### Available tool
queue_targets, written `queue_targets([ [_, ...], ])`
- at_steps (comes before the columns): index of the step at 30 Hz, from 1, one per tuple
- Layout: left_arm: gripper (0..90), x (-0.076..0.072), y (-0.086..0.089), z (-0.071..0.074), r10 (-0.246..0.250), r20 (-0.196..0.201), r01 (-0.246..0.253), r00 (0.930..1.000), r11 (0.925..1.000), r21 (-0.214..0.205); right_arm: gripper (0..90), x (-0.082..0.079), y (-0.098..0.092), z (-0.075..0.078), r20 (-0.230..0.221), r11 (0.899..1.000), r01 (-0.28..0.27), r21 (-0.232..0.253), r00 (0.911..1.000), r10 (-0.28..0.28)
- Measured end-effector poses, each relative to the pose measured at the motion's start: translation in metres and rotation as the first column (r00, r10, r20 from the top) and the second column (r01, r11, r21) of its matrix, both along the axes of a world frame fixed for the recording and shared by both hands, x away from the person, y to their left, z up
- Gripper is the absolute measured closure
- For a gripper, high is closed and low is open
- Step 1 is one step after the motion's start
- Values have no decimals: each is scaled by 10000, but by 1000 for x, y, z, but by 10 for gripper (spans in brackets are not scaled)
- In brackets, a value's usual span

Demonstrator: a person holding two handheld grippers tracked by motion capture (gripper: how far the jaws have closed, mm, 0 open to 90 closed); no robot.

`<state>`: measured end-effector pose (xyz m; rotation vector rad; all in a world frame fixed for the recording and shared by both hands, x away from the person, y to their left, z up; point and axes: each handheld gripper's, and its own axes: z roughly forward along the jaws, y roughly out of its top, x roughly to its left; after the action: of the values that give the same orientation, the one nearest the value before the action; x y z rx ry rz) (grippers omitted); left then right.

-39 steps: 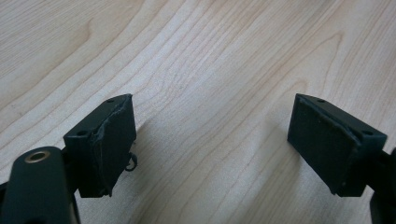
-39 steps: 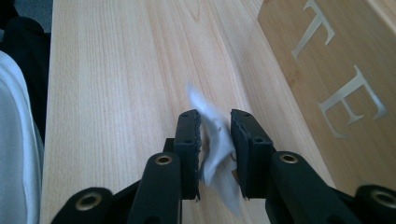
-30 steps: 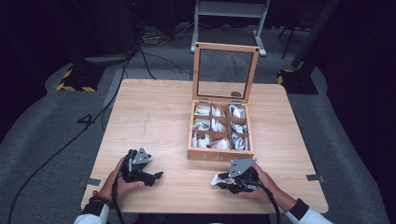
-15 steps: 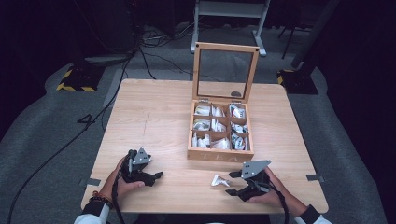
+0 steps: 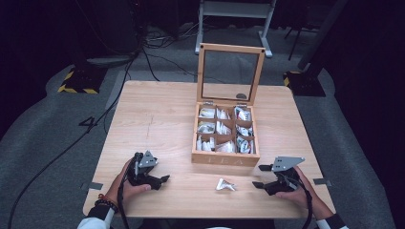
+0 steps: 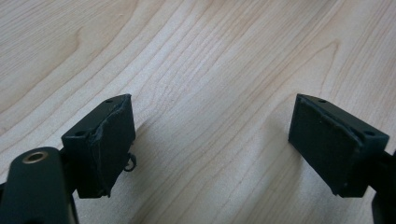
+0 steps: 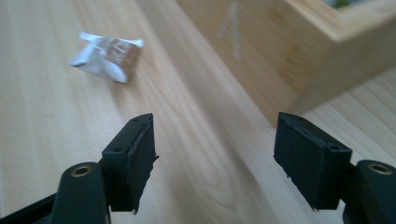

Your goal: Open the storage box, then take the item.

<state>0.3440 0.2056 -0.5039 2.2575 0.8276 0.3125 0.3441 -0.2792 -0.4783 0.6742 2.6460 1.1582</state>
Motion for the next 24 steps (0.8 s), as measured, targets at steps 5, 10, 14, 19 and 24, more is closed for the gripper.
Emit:
queue_targets([
  [5,148,2,0,0,-129,-3,129,9999,9999,2,308,12,-13,-8,-55,9986,483,-219,9988,-485],
  [10,148,2,0,1,-108,-31,109,9999,9999,77,332,19,-20,-8,294,9940,985,-468,9948,-972],
  [14,164,10,1,4,148,-294,-141,9995,9996,241,338,29,-29,-7,376,9858,1663,-237,9855,-1654],
  [19,167,25,1,9,162,-481,-159,9987,9998,75,338,43,-37,1,500,9698,2435,110,9685,-2438],
  [24,184,47,-1,21,327,-432,-336,9985,9992,-210,346,64,-45,14,527,9534,2989,421,9522,-3009],
])
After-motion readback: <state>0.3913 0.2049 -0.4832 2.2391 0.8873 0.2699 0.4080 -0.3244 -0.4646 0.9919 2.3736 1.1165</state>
